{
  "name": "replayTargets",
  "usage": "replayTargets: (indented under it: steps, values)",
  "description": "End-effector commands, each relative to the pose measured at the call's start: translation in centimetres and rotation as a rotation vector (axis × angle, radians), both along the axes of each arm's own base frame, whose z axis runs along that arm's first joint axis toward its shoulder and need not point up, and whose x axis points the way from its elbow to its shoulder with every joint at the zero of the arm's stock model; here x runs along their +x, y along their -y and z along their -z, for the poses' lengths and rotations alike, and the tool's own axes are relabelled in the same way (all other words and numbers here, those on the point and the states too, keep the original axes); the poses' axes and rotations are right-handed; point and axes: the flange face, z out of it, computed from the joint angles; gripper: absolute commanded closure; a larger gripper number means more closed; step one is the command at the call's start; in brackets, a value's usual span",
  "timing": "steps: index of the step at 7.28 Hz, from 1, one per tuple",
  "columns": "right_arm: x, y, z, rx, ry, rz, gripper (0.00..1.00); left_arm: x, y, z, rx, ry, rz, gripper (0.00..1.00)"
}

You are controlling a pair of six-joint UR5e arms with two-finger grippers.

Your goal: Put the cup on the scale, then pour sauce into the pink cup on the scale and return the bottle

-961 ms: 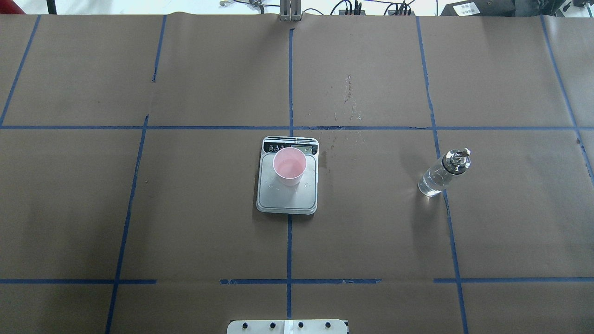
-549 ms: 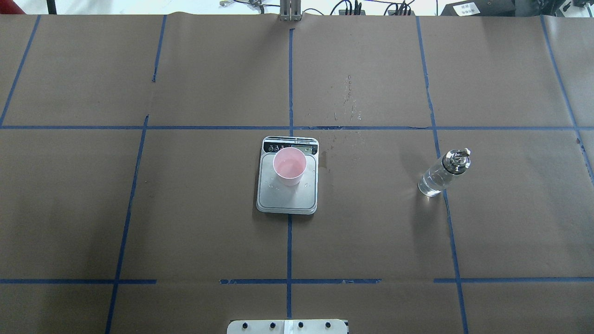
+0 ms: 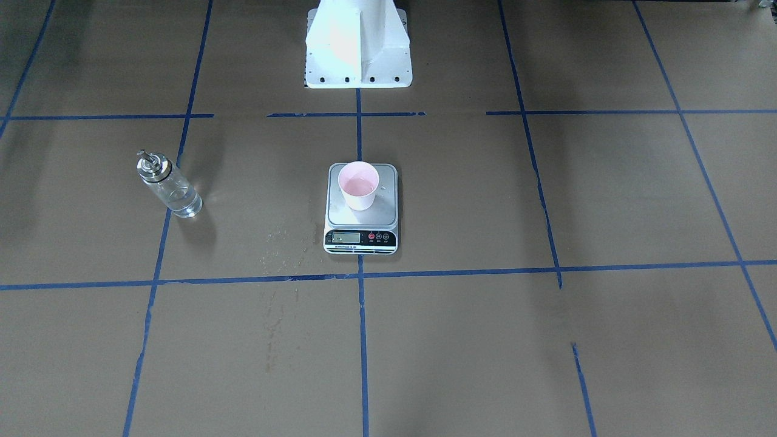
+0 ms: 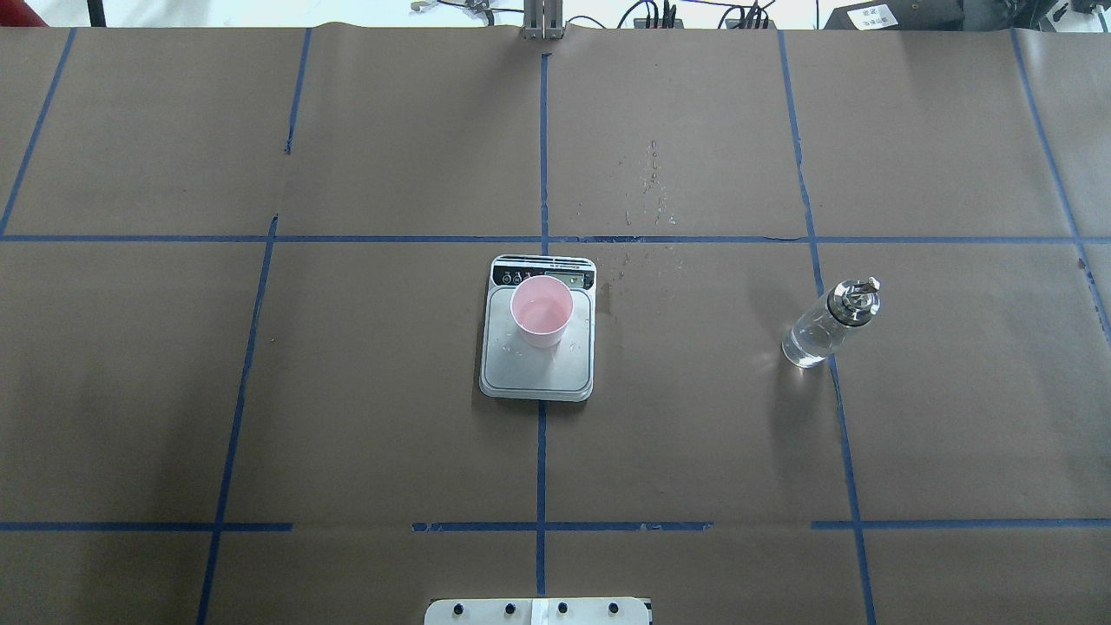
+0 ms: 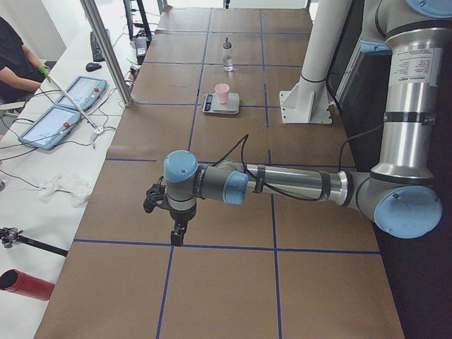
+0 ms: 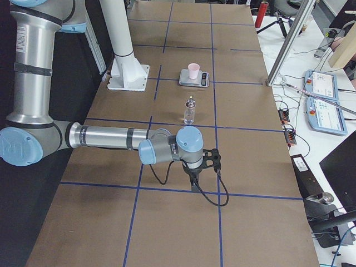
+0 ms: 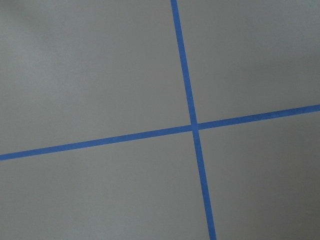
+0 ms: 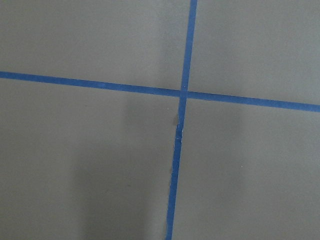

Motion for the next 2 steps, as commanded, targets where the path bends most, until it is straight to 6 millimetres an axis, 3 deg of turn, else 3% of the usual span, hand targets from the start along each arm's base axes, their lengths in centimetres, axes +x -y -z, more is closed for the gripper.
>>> replayTargets:
  steps: [1,2]
  values:
    - [-0.20,-0.59,-0.28,-0.013,0.032,0.005,0.00,0.05,1.20,2.00,0.034,-0.002,0.002,0.00]
    - [-0.28,-0.75,-0.47,-0.019,0.035,0.006,0.00,0.08,1.33,2.69,0.044,-0.005,0.001,0.00]
